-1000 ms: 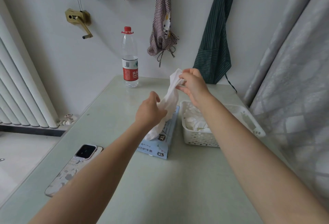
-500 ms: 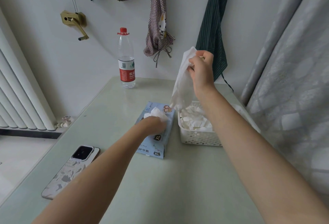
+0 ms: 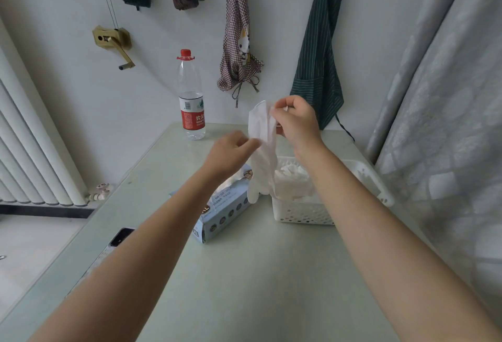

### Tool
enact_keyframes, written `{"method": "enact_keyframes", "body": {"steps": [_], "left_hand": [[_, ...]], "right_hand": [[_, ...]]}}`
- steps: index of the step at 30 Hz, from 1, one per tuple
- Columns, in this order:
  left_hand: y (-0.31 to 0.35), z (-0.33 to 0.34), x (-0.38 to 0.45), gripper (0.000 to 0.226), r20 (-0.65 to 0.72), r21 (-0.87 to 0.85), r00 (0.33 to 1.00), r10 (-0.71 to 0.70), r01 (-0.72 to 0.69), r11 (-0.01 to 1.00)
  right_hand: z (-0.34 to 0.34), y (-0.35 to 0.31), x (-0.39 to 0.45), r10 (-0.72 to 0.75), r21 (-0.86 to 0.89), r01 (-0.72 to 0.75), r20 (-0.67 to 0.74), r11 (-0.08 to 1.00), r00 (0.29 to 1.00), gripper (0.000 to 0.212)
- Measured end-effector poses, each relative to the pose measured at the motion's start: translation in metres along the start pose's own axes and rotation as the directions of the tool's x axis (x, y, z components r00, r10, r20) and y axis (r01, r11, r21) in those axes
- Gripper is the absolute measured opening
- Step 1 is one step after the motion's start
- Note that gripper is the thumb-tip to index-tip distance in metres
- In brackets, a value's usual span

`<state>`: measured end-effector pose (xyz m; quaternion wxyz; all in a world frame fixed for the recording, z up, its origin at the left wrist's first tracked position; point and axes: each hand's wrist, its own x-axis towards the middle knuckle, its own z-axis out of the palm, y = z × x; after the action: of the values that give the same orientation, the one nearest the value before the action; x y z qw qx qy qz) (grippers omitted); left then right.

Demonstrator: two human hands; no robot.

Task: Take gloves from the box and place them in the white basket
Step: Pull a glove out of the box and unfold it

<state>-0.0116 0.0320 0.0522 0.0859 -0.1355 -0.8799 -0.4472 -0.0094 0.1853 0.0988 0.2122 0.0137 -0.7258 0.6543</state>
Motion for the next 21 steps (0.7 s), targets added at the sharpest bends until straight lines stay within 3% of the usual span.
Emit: {"method": "enact_keyframes", "body": {"steps": [1, 3, 8, 13, 17, 21], "left_hand": [[0.009, 0.0, -0.003, 0.038, 0.094, -0.193, 0.996, 0.005, 0.013, 0.981], [0.021, 0.002, -0.009, 0.049, 0.197, -0.38, 0.98, 0.004, 0.073, 0.922], [0.018, 0.005, -0.004, 0.043, 0.173, -0.45, 0.983, -0.056, 0.129, 0.884], [0.013, -0.001, -0.01, 0.022, 0.186, -0.535, 0.971, -0.151, 0.229, 0.814], [0.007, -0.009, -0.013, 0.028, 0.212, -0.387, 0.962, -0.172, 0.244, 0.889], [0.006, -0.021, -0.01, 0.027, 0.146, -0.239, 0.974, -0.176, 0.207, 0.949]], "right_hand": [[0.0, -0.002, 0.0, -0.011, -0.001, 0.011, 0.007, 1.0, 1.0, 0.011], [-0.001, -0.008, -0.001, -0.029, 0.018, 0.028, 0.03, 0.999, 0.999, 0.017], [-0.012, -0.015, -0.003, -0.053, 0.085, 0.045, 0.098, 0.995, 0.994, 0.036], [-0.023, -0.006, 0.0, -0.021, 0.026, 0.022, -0.025, 0.999, 0.999, 0.034], [-0.029, -0.001, 0.001, 0.018, -0.012, -0.019, -0.056, 1.0, 0.998, 0.032], [-0.032, 0.004, 0.003, 0.103, -0.401, -0.112, -0.045, 0.909, 0.994, 0.031]]}}
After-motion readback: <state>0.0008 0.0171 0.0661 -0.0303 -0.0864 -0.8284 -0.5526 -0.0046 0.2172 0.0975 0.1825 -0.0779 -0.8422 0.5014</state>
